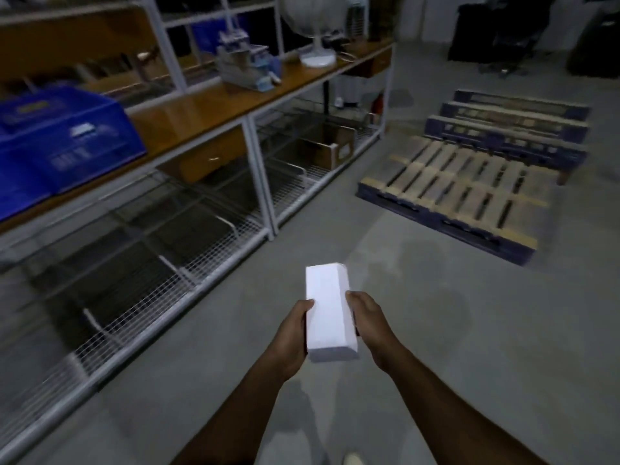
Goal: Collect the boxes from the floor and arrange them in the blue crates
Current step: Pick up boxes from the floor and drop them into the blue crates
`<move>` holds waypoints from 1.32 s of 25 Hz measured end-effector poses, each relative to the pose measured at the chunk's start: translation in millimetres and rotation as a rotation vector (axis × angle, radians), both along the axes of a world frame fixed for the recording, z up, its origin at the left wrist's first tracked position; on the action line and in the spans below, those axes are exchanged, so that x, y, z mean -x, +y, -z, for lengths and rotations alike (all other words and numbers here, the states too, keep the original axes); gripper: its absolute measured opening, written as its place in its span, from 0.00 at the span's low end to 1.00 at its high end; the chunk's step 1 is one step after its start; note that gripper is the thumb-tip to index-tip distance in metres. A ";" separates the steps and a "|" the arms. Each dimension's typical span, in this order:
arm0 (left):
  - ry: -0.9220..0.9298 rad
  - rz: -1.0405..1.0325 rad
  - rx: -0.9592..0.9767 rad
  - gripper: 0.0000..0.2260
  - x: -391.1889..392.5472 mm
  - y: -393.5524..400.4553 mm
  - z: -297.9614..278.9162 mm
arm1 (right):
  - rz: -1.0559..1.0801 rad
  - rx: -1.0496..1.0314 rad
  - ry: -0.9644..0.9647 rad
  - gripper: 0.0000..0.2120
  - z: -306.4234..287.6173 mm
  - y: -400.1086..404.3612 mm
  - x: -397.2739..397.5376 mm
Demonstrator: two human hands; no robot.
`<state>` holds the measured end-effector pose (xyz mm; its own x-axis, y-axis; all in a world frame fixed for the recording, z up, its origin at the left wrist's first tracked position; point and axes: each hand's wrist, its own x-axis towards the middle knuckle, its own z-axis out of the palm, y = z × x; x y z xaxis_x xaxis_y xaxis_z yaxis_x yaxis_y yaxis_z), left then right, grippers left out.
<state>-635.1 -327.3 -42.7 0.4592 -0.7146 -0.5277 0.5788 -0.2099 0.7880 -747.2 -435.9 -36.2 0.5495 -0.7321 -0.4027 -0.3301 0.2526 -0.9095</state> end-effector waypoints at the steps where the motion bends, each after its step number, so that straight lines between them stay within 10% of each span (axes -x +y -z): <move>1: 0.005 -0.073 0.007 0.20 -16.0 -0.2 -2.7 | -0.073 0.012 0.004 0.10 -3.2 -5.2 -19.6; 17: -0.234 -0.760 0.149 0.29 -247.5 52.2 -15.8 | -0.670 -0.023 -0.202 0.20 -25.0 16.5 -308.7; 33: -0.429 -0.798 0.154 0.15 -546.6 99.4 -110.8 | -0.515 0.149 -0.512 0.27 -140.2 66.8 -660.2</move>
